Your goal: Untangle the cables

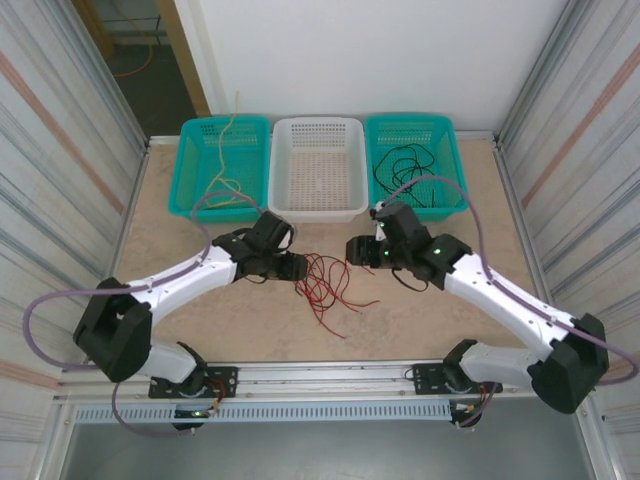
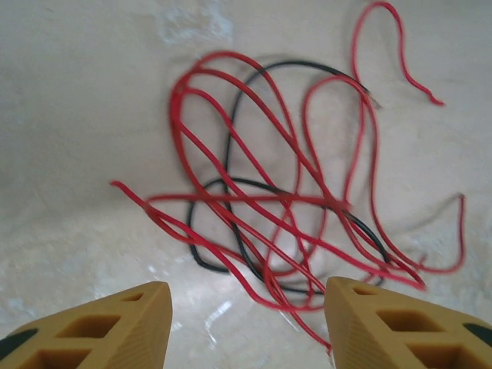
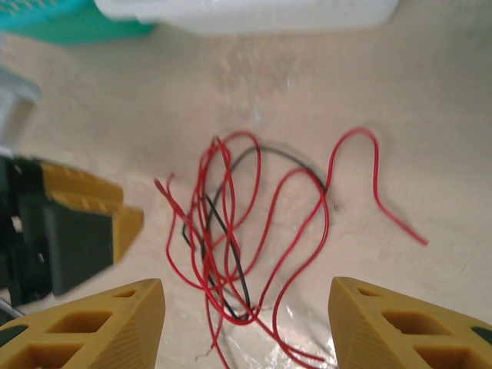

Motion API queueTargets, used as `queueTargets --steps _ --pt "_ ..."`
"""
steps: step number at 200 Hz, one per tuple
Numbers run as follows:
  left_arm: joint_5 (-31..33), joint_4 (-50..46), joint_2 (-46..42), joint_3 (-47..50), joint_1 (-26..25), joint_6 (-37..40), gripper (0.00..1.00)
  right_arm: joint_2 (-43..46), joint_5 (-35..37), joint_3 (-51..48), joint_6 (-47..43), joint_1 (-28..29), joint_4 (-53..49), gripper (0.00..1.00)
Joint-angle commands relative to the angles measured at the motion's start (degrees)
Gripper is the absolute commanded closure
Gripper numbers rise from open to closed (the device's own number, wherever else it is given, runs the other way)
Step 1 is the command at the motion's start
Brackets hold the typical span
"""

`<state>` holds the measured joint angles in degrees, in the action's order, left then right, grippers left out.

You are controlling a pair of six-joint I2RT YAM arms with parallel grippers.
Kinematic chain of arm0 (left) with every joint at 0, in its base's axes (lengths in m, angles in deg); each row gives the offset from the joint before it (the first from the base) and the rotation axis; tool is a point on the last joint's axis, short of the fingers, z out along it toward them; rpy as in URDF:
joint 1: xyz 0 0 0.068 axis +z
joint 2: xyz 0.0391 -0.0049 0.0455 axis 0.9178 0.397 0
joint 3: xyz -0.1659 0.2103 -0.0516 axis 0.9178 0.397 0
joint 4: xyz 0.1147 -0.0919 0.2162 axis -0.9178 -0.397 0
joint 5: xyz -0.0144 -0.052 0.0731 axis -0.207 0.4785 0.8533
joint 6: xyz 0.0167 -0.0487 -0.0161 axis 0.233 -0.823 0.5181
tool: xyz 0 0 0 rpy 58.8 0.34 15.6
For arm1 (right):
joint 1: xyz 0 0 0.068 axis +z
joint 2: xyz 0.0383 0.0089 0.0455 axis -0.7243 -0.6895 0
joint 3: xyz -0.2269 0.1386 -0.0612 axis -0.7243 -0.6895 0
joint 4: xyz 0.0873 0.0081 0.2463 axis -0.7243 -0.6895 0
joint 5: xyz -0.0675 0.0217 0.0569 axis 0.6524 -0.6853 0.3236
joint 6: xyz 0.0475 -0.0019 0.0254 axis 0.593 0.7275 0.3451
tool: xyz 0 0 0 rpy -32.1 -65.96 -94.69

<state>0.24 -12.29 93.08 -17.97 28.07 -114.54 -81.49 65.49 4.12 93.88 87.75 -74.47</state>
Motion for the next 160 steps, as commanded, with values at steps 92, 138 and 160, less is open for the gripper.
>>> queueTargets --steps 92,138,160 --pt "1.81 6.95 9.06 -1.58 1.44 7.67 0.58 -4.1 2.7 5.09 1.36 1.64 2.05 0.41" --pt "2.17 8.35 9.47 -1.75 1.44 9.31 0.72 -3.62 2.02 4.28 2.07 1.74 2.91 0.41" --pt "1.96 7.49 9.04 -2.49 1.38 9.47 0.86 -3.76 1.54 4.28 2.57 1.99 3.61 0.41"
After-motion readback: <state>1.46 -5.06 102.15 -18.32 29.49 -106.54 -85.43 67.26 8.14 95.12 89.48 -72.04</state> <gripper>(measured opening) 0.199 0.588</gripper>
